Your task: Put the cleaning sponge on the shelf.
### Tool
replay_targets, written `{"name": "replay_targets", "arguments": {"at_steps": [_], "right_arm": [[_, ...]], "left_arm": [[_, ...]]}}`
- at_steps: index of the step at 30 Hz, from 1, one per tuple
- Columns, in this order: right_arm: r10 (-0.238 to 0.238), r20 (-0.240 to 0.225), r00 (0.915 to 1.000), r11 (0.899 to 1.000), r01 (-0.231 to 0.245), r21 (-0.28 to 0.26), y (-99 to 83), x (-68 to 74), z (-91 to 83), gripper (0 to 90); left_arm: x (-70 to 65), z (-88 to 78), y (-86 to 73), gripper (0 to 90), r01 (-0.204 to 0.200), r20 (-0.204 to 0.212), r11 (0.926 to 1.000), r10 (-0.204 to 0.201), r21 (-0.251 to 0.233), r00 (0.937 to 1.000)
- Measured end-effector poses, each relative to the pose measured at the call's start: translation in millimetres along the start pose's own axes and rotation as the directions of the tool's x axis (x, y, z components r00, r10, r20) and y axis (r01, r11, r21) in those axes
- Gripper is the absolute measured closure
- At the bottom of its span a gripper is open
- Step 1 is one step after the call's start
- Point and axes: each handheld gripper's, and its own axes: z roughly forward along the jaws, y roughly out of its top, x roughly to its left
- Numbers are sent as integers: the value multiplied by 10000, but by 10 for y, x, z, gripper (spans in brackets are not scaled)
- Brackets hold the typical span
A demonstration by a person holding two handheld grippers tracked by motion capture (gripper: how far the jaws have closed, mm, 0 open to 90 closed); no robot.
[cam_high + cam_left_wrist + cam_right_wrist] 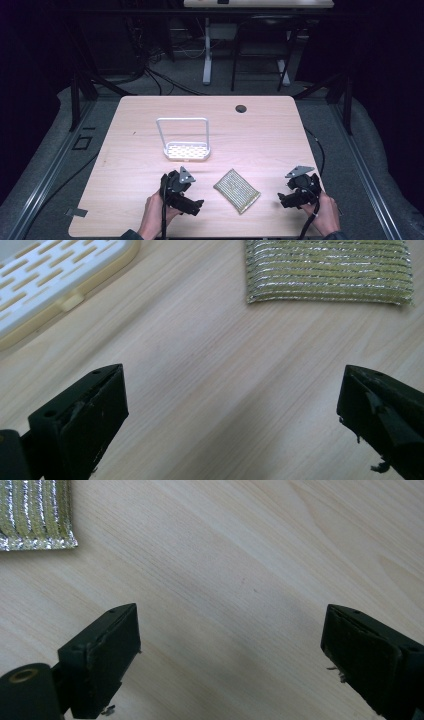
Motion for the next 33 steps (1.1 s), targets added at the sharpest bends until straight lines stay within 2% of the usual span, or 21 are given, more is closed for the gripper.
{"name": "replay_targets", "arguments": {"at_steps": [2, 4, 7, 9, 15, 19, 24, 30, 33], "right_arm": [[-98, 41, 9999, 10000, 98, 7, 3, 18, -3, 82], [-173, 62, 9998, 9998, 173, 20, 4, 21, 2, 83], [-176, 66, 9998, 9998, 176, 48, 6, 11, 3, 83], [-186, 75, 9998, 9998, 186, -28, 3, 10, -7, 84], [-114, -37, 9999, 9999, 114, 41, -3, 9, 5, 84], [-76, 20, 10000, 9999, 76, -104, -16, 21, -35, 84], [87, 65, 9999, 9999, -87, -94, -21, 0, -41, 84], [373, 141, 9992, 9992, -371, -150, -82, 22, -106, 84], [339, 310, 9989, 9991, -330, -279, -124, 31, -142, 90]], "left_arm": [[-31, 43, 53, 0, -2, 148, 10000, 3, -54, 9999], [-86, 124, 123, 0, 29, 463, 10000, -26, -63, 9989], [-186, 247, 207, 0, -242, 636, 9997, 237, 72, 9977], [-221, 292, 250, 0, -237, 730, 9997, 235, 19, 9971], [-216, 396, 367, 0, -94, 961, 9999, 99, -50, 9953], [-221, 465, 429, 0, -12, 1214, 10000, 15, -32, 9926], [-247, 561, 493, 1, -163, 1594, 9998, 144, 103, 9871], [-279, 657, 577, 0, -388, 1796, 9990, 344, 215, 9831], [-274, 703, 627, 1, -513, 1928, 9982, 445, 307, 9802]]}}
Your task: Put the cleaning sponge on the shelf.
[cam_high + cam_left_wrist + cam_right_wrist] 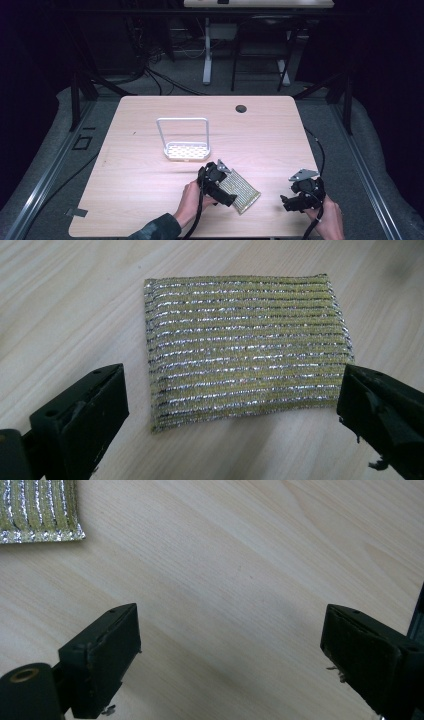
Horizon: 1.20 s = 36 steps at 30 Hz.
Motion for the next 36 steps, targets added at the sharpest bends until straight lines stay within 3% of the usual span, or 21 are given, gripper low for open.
{"name": "replay_targets", "arguments": {"at_steps": [5, 11, 20, 28, 36], "right_arm": [[130, 136, 9998, 9997, -127, -216, -37, 24, -72, 91], [73, 272, 9996, 9999, -71, -98, -79, 51, -93, 91], [-22, 237, 9997, 9999, 24, -100, -73, 52, -83, 92], [-17, 190, 9998, 9999, 20, -119, -71, 44, -78, 92], [-88, 144, 9999, 10000, 88, 33, -73, 35, -51, 92]], "left_arm": [[59, 63, 65, 1, 84, 124, 9999, -85, 86, 9999], [18, 153, 127, 1, -106, 281, 9998, 100, 194, 9996], [69, 249, 154, 2, -10, 413, 9988, -10, 498, 9991], [13, 326, 164, 37, -149, 93, 9962, 142, 856, 9999], [-3, 328, 134, 83, -147, 4, 9962, 147, 859, 9999]]}}
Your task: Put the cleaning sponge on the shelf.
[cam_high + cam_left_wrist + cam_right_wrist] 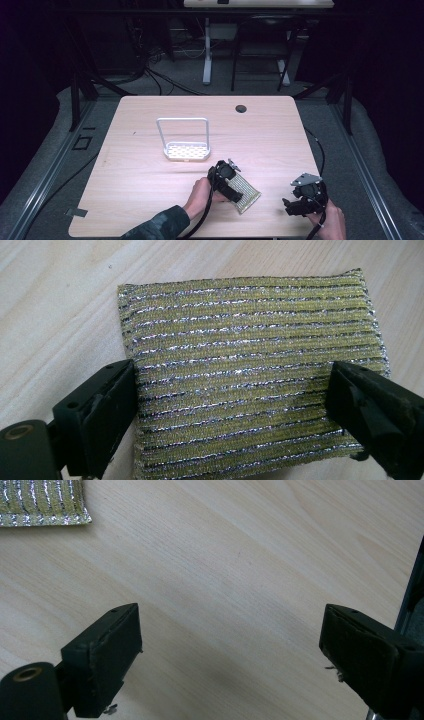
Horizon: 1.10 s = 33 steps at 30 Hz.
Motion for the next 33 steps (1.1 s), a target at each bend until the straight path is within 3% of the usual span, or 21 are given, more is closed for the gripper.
{"name": "replay_targets", "arguments": {"at_steps": [9, 19, 27, 33], "right_arm": [[-103, -49, 9999, 9999, 103, -5, 43, 24, 20, 94], [-296, -78, 9995, 9996, 295, -22, 79, 40, 34, 95], [-298, -92, 9995, 9995, 298, -56, 85, 30, 36, 95], [-258, -86, 9996, 9996, 257, -62, 84, 25, 35, 95]], "left_arm": [[-3, -41, -37, 242, -29, -61, 9996, 27, -292, 10000], [-83, -69, -83, 514, -313, 435, 9975, 341, -627, 9985], [-137, -120, -81, 559, -763, 282, 9938, 789, -808, 9965], [-150, -202, -81, 567, -787, 311, 9914, 824, -1045, 9961]]}}
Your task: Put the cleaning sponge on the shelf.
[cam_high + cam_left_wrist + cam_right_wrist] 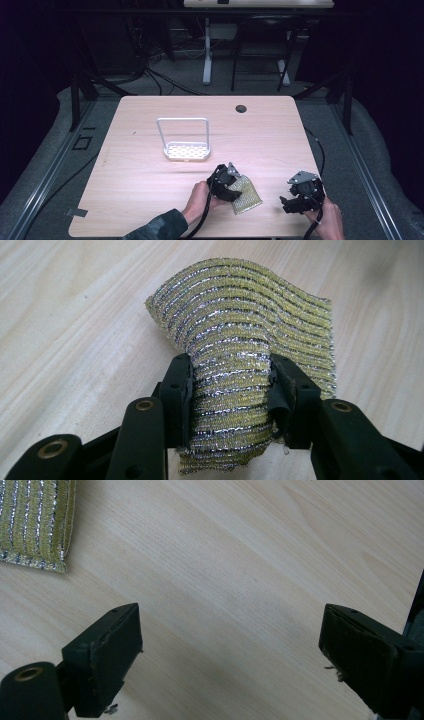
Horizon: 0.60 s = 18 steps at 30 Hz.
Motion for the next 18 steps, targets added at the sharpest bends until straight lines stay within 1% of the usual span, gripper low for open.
{"name": "replay_targets", "arguments": {"at_steps": [1, 2, 3, 11, 12, 14, 18], "right_arm": [[-38, 18, 10000, 10000, 38, 10, 1, -4, 1, 95], [-67, 37, 10000, 10000, 67, 15, 2, -7, 3, 95], [-66, 29, 10000, 10000, 66, 19, 4, -8, 4, 95], [-162, -18, 9999, 9999, 162, 11, 25, -1, 17, 95], [-144, -9, 9999, 9999, 144, -31, 26, 1, 20, 95], [-107, -38, 9999, 9999, 107, -51, 33, 4, 24, 95], [-206, -44, 9998, 9998, 206, -59, 52, 4, 36, 95]], "left_arm": [[1, -15, -1, 567, -2, -34, 10000, 2, -51, 10000], [0, -26, -3, 567, 86, -9, 9999, -86, -134, 10000], [11, -45, -5, 567, 16, -44, 9999, -17, -101, 10000], [28, -165, -8, 566, 109, -99, 9991, -113, -404, 9999], [37, -211, -8, 566, 62, -123, 9989, -68, -460, 9999], [45, -267, -10, 566, 93, -196, 9983, -104, -570, 9998], [66, -360, -31, 565, 167, -385, 9970, -196, -750, 9991]]}}
